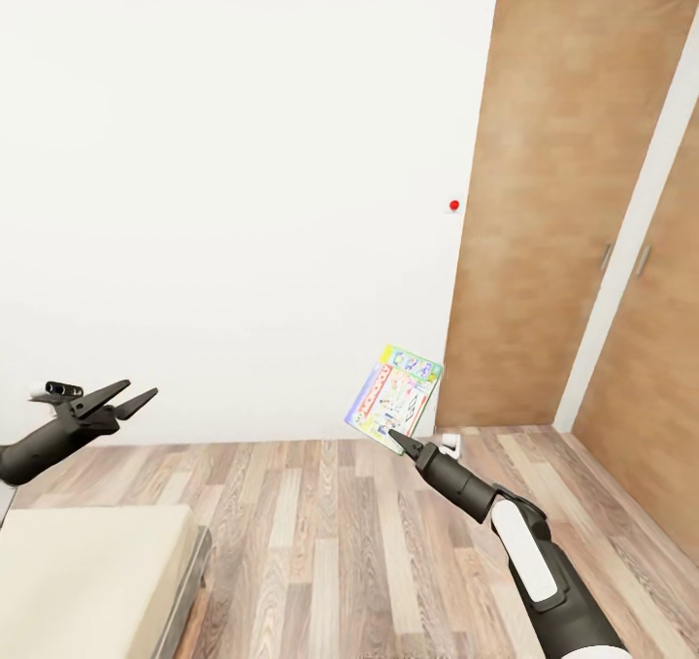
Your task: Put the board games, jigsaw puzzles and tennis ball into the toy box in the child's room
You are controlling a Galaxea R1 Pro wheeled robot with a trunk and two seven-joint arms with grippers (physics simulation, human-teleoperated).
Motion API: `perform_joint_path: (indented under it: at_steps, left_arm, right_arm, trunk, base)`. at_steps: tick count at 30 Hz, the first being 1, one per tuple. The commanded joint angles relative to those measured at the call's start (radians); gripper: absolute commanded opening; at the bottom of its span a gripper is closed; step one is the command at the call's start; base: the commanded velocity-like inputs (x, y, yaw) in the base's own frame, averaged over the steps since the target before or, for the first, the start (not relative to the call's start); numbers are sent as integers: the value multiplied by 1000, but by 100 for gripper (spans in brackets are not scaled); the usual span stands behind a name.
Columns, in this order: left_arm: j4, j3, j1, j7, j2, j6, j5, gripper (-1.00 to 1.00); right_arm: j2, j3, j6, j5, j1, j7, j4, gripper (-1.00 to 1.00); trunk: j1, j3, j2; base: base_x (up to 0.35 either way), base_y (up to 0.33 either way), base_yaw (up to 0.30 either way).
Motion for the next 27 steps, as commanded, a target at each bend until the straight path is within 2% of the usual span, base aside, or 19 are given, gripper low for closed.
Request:
perform_joint_path:
  at_steps: [1,9,17,27]
  left_arm:
    - [1,1,0,-4,0,10,-1,100]
    - [2,1,2,-4,0,10,-1,100]
    - [2,2,2,-4,2,10,-1,100]
    - [2,1,2,-4,2,10,-1,100]
  right_arm:
    - [0,-1,7,-7,-1,0,0,-100]
    - [0,-2,6,-7,-1,-3,12,-100]
    - [0,-1,6,-7,-1,-1,12,-100]
    - [0,-1,6,-7,-1,-3,12,-100]
  trunk:
    - [0,-2,-1]
    - [0,-5,-1]
    - [-31,19,55]
    - [-69,50,125]
  base:
    - [-31,22,-265]
    - [-7,5,-268]
    - [0,0,-260]
    - [0,0,-38]
